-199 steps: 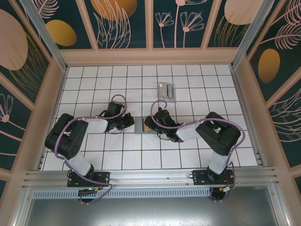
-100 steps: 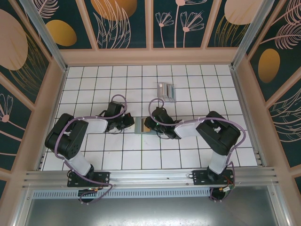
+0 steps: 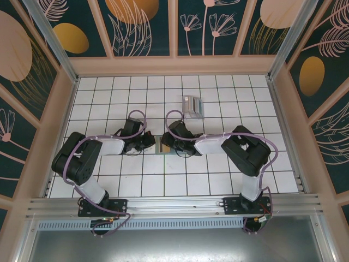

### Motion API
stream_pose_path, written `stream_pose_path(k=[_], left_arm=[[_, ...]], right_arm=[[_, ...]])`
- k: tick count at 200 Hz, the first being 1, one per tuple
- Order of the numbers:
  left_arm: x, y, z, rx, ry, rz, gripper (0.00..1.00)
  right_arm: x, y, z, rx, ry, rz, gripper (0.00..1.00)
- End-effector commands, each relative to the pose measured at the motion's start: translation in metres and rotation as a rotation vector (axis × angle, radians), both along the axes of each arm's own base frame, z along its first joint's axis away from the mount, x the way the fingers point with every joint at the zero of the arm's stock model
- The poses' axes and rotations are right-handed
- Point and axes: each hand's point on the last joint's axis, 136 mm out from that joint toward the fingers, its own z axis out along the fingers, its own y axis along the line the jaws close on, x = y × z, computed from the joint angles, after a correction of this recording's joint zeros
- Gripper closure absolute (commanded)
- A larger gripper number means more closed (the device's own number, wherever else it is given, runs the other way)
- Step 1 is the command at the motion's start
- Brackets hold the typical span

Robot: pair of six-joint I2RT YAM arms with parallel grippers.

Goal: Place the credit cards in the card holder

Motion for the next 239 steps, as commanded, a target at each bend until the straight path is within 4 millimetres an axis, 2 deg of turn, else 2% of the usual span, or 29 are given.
stream_pose_path(k=[1,32,79,85,94,111,149,239], left_arm=[[-0.015,0.006,-0.017,0.034,0.06,-0.001,1.0],[-0.015,0.006,-0.019,0.043,0.066,-0.011,1.0],[-0.015,0.005,-0.019,0.032,0.066,-0.008,1.0],[-0.015,0.005,-0.018,0.029,0.064,-0.005,1.0],[-0.015,0.005,-0.018,0.031,0.061,-0.004,1.0],[-0.015,0.005,-0.019,0.037,0.067,-0.011,1.0],[-0.012,0.006,-0.015,0.044,0.055,-0.004,1.0],[-0.011,0.003,-0.015,0.032,0.058,-0.01,0.99]], right_arm=[[-0.006,-0.011,-0.004,-0.082,0.026,-0.015,0.63],[-0.01,-0.015,-0.002,-0.1,0.042,-0.009,0.62],[-0.016,-0.009,-0.003,-0.086,0.075,0.008,0.61],[-0.015,-0.009,-0.003,-0.096,0.071,0.005,0.61],[-0.013,-0.01,-0.003,-0.117,0.058,0.002,0.54],[-0.009,-0.015,-0.002,-0.163,0.035,-0.016,0.5],[-0.001,-0.024,0.008,-0.258,-0.001,-0.039,0.5],[-0.02,-0.015,0.002,-0.189,0.076,-0.007,0.51]])
